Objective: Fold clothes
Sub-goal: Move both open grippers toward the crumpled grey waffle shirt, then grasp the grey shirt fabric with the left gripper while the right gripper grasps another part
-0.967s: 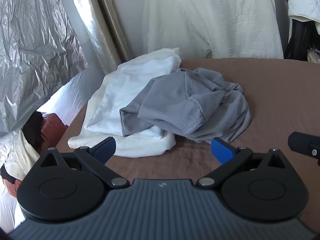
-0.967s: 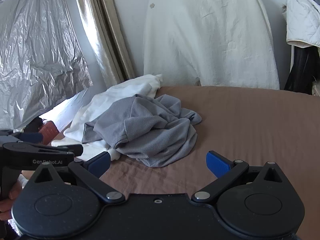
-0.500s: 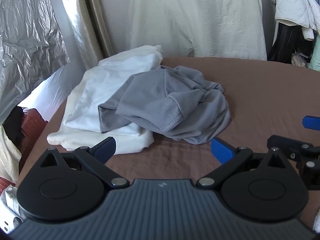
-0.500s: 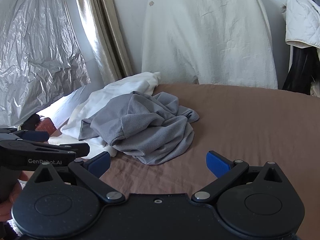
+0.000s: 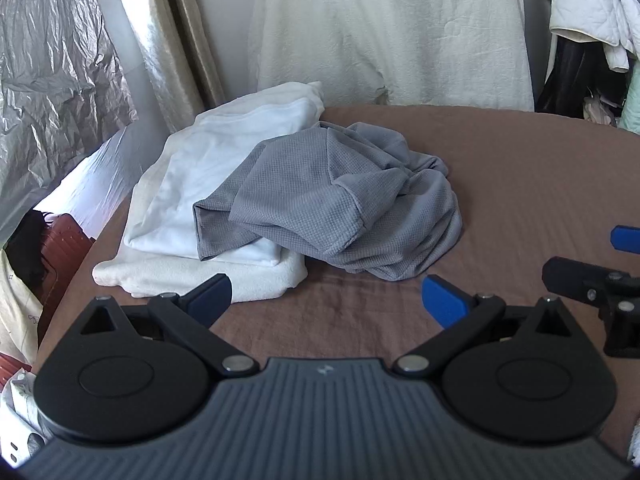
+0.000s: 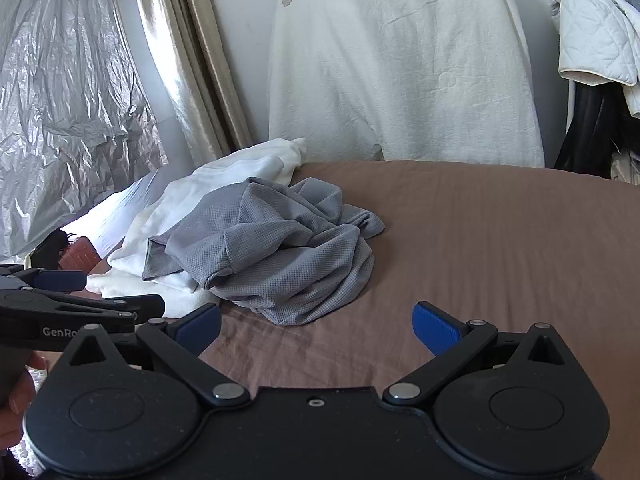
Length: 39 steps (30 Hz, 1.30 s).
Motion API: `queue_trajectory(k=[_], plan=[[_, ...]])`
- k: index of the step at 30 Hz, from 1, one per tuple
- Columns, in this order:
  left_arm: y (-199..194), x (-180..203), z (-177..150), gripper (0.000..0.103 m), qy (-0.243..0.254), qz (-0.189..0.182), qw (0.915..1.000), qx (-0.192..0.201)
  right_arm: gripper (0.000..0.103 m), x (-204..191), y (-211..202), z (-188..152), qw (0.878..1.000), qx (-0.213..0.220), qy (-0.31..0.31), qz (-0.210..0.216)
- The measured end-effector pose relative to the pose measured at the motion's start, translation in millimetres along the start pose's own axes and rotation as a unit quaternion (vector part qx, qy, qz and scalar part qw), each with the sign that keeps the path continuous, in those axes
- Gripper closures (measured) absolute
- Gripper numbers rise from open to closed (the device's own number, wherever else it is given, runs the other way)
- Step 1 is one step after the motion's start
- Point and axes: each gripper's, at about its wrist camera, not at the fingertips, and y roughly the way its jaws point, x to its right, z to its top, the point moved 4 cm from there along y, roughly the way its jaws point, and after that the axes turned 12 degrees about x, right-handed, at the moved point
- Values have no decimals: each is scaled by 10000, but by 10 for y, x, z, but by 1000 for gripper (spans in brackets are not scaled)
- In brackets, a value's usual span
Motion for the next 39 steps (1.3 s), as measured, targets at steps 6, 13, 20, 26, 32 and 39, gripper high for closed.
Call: queue_trajectory(k=[6,13,20,26,32,39], plan=[[-1,11,-3,0,10,1,10000,-18,0,0,-5,-4,10000,-26,-9,-4],[1,7,-5,0,5,17,10000,-42,0,14,6,-3,10000,-51,-14,-6],[15,7,-19,0,8,24,10000,-65,0,22,6,10,10000,-69,-3,-19],[59,16,-39,0,8,30,9999,-110,0,25,53,-14,9998,-166,7,-52],[241,-50,-143,0,-297,-112,9991,-272,0,47,204,-150,9991,-370,220,-3],[563,-346,-68,0,-574,204,9981,-77,0,391,393,-260,9698,-159,2357,613]])
